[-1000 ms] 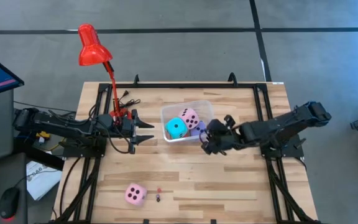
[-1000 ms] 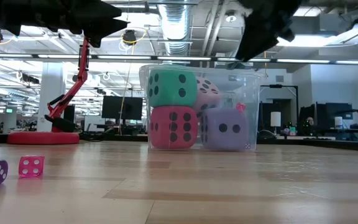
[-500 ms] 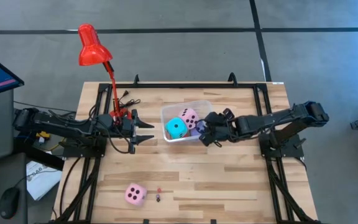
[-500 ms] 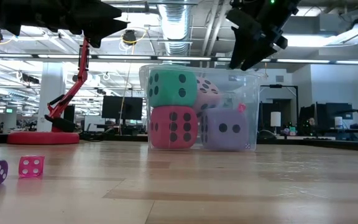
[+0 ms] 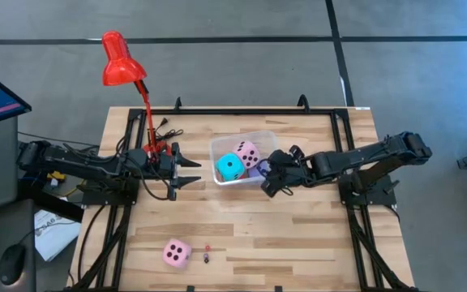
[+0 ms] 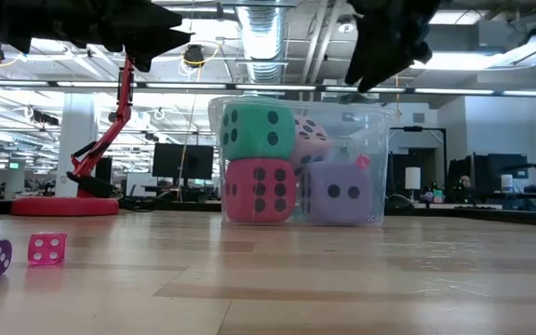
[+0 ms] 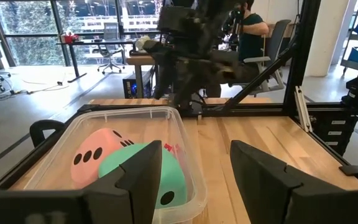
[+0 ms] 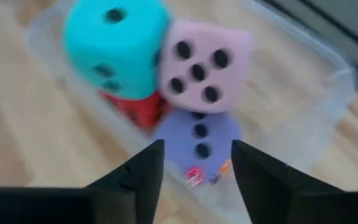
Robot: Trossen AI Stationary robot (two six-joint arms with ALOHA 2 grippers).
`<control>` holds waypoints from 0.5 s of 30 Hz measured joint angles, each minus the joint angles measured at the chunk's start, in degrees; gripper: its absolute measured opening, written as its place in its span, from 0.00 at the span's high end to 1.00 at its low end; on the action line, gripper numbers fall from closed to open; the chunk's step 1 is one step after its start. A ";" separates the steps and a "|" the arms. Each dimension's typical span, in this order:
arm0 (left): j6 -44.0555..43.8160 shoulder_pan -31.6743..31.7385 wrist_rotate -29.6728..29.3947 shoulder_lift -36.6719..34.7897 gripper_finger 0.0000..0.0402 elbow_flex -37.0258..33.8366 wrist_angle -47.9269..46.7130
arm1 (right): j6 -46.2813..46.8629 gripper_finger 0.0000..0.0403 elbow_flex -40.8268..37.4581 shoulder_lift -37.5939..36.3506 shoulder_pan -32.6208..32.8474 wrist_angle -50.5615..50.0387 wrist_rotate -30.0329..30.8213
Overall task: Pick & Place Dice
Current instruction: Put the small red die into the transparent bin
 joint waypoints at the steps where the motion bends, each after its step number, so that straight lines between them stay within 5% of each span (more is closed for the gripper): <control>1: 0.00 -0.02 -0.01 0.01 0.55 0.00 0.02 | -0.01 0.56 0.20 0.00 0.70 -0.04 -0.75; 15: 0.00 -0.02 0.00 0.02 0.55 0.01 -0.09 | 2.59 0.86 0.66 0.04 14.96 -0.39 -3.70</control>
